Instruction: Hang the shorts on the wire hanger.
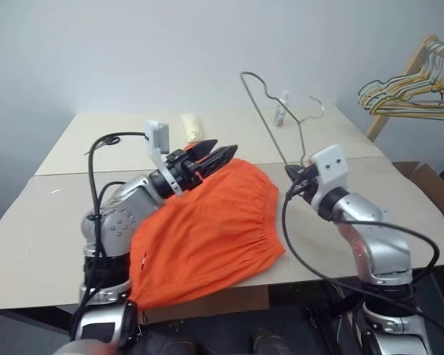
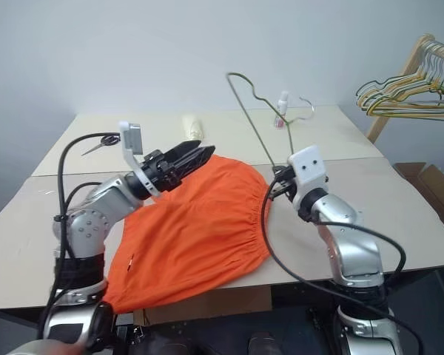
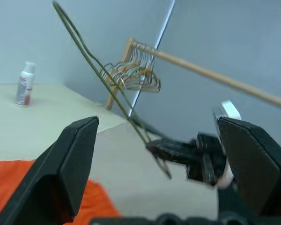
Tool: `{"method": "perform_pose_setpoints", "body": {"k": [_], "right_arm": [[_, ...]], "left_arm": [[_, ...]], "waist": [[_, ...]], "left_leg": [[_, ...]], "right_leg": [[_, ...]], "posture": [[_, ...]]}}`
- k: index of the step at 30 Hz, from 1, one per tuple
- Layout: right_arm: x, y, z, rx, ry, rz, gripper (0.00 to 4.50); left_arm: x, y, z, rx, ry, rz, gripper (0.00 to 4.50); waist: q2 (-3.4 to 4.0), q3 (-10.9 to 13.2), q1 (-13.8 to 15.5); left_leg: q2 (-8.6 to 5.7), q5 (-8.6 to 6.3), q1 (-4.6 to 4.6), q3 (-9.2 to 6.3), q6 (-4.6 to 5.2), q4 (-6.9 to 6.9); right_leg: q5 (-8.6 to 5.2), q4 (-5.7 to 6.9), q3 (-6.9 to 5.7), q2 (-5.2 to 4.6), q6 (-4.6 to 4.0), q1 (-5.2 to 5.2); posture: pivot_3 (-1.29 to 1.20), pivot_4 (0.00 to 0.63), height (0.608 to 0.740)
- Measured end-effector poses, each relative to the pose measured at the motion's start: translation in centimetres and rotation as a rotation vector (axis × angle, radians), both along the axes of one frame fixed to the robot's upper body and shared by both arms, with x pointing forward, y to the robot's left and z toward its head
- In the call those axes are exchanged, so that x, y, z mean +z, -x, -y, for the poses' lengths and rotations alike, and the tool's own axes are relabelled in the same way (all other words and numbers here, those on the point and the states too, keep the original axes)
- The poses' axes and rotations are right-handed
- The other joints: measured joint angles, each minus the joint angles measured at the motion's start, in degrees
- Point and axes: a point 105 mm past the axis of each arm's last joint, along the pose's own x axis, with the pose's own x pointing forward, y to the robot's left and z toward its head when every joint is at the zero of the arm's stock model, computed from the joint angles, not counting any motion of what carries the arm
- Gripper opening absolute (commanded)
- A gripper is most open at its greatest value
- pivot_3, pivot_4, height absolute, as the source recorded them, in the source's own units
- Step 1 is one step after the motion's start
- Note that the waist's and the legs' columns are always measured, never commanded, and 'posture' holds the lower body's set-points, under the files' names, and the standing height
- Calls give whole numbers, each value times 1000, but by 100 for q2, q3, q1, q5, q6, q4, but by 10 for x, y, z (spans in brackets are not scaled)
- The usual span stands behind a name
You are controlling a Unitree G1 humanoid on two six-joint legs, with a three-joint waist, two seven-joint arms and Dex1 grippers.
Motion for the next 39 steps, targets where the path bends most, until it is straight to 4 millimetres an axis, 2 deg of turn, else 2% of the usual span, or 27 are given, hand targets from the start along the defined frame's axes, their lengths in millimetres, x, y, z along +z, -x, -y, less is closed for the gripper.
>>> {"method": "perform_pose_setpoints", "body": {"k": [4,9,14,17,19,28,34,35,36,39], "right_arm": [[14,12,-22,85,-36,151,21],[24,22,-34,141,-48,253,21],[25,25,-40,159,-18,293,21],[23,26,-41,164,-5,300,0],[17,28,-42,178,8,283,0],[12,28,-42,170,28,278,0],[10,24,-40,131,68,299,0],[9,23,-39,121,84,304,577],[9,22,-39,111,101,309,786],[11,20,-36,91,132,337,1906]], "left_arm": [[16,-5,14,27,73,-6,4401],[22,-13,9,86,151,-34,4401],[25,-17,8,109,169,-29,4401],[26,-17,8,107,179,-26,3831],[27,-17,7,104,186,-14,3230],[30,-18,4,115,193,10,99],[30,-18,9,124,172,29,40],[29,-18,10,128,162,35,0],[29,-18,11,134,152,45,0],[31,-20,6,159,145,75,0]], "waist": [[0,0,1],[0,0,6],[0,0,27],[0,0,32],[0,0,31],[0,0,29],[0,0,28],[0,0,28],[0,0,29],[0,0,23]], "left_leg": [[-1,0,4,2,-5,0],[-1,1,7,2,-7,0],[-3,1,7,2,-8,0],[-4,1,8,2,-7,0],[-3,1,7,2,-7,0],[-3,1,10,3,-7,0],[-3,1,12,3,-7,0],[-3,1,12,4,-7,0],[-4,1,12,3,-8,0],[-2,1,12,4,-8,0]], "right_leg": [[0,-2,4,3,-1,4],[1,-2,5,6,-3,4],[1,-5,4,5,-3,6],[1,-5,4,6,-3,6],[1,-5,4,6,-4,6],[2,-6,5,7,-4,9],[2,-5,5,8,-4,10],[2,-5,5,8,-4,10],[2,-5,5,8,-4,10],[2,-5,6,10,-5,8]], "posture": [[-11,0,740],[-9,0,740],[-9,0,740],[-13,0,740],[-13,0,740],[-15,0,740],[-11,0,740],[-12,0,740],[-14,0,740],[-18,0,740]]}}
